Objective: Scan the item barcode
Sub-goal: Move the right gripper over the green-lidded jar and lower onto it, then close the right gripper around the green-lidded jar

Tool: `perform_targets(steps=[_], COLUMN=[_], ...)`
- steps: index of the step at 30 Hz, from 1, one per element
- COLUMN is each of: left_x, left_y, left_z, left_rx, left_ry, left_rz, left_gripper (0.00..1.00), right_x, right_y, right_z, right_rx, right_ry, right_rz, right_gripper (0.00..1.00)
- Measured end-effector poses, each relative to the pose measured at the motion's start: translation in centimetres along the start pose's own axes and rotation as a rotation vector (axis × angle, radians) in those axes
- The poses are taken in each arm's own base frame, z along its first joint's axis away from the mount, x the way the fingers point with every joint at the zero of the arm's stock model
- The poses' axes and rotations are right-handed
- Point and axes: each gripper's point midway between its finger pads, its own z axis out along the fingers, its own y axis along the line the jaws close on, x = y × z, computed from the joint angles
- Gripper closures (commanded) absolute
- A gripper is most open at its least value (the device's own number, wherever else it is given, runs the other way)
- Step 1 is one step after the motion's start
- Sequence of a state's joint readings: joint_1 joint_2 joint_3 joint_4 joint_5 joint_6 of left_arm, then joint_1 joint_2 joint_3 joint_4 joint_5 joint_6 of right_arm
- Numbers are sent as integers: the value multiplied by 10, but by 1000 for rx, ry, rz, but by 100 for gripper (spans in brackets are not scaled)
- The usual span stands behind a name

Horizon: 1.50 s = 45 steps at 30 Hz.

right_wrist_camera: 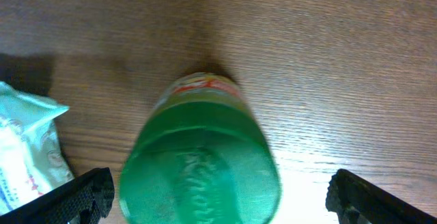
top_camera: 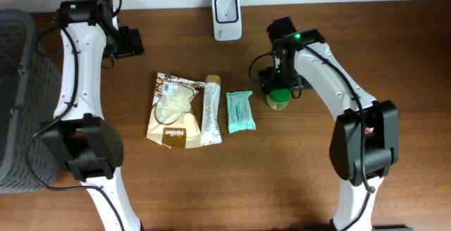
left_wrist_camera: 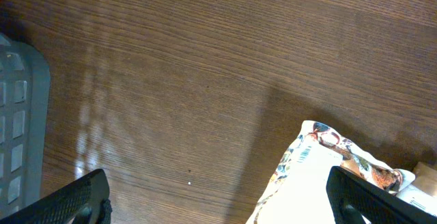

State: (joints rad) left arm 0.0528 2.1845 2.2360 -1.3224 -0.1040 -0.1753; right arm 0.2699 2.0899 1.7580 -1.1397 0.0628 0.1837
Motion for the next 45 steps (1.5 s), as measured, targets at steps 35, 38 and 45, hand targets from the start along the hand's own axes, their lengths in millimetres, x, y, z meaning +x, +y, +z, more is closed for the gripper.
perform_targets(steps=[35,38,45], left_x=[0,0,0], left_y=[0,0,0], left_z=[0,0,0], left_rx=[0,0,0], left_ry=[0,0,0], left_rz=[0,0,0], left_gripper=[1,1,1], right_x=[7,7,6], right_y=[14,15,16], right_z=[22,22,22], right_rx=[-105,-112,-114], right_ry=[45,41,36], right_rz=[-545,-593,-580], right_gripper=[7,22,30])
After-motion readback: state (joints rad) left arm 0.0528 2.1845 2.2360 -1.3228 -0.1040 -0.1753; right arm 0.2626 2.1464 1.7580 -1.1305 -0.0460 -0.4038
